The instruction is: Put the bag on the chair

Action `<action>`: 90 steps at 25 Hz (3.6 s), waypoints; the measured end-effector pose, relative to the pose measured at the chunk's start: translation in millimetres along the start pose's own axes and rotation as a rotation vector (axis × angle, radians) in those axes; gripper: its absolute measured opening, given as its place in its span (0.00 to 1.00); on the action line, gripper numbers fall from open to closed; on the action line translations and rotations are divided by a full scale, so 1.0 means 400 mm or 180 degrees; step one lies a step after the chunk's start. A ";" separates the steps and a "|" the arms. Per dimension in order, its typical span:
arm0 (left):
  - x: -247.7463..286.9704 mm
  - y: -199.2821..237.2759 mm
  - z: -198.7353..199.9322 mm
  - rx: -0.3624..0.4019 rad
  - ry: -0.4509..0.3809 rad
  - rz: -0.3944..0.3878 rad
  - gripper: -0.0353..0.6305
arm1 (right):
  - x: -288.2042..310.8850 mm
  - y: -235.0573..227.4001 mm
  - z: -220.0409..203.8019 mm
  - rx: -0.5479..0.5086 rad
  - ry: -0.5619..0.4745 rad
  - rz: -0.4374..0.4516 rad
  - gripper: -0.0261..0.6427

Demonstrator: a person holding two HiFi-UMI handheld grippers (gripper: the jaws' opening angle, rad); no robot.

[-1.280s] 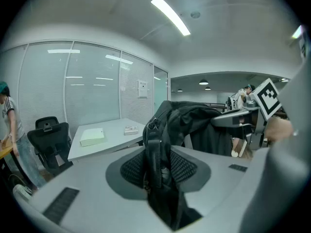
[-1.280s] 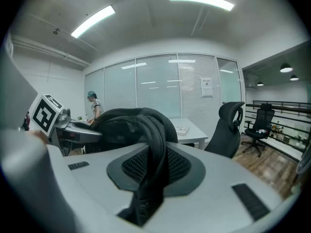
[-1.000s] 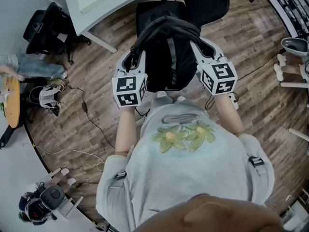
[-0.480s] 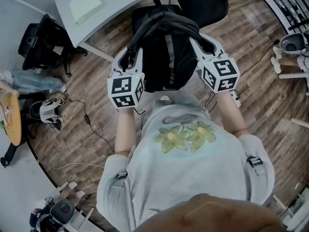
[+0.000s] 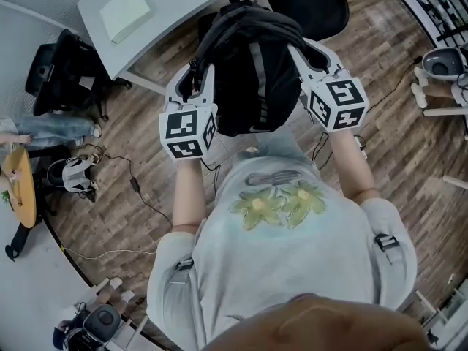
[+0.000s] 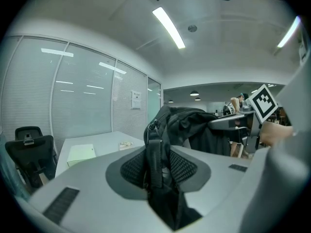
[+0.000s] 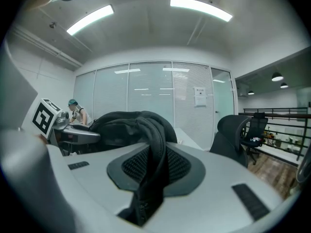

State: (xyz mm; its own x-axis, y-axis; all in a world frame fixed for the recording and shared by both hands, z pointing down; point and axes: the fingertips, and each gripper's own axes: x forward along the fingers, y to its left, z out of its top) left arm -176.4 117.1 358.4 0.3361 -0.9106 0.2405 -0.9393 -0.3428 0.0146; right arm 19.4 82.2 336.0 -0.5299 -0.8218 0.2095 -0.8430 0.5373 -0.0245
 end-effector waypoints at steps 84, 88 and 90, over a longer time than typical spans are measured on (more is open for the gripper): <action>0.796 0.218 0.118 -0.0086 0.0432 0.0296 0.24 | 0.707 -0.523 0.073 0.0206 0.0126 0.0205 0.15; 0.814 0.227 0.088 -0.0125 0.0514 0.0284 0.24 | 0.730 -0.529 0.043 0.0217 0.0217 0.0172 0.15; 0.822 0.233 0.073 -0.0151 0.0558 0.0287 0.24 | 0.740 -0.530 0.027 0.0224 0.0260 0.0155 0.15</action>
State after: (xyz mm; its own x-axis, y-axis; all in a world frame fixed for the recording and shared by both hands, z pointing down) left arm -151.1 -221.1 410.7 0.2373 -0.8816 0.4081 -0.9686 -0.2468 0.0301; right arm 40.2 -277.0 392.6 -0.5635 -0.7752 0.2854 -0.8223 0.5593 -0.1045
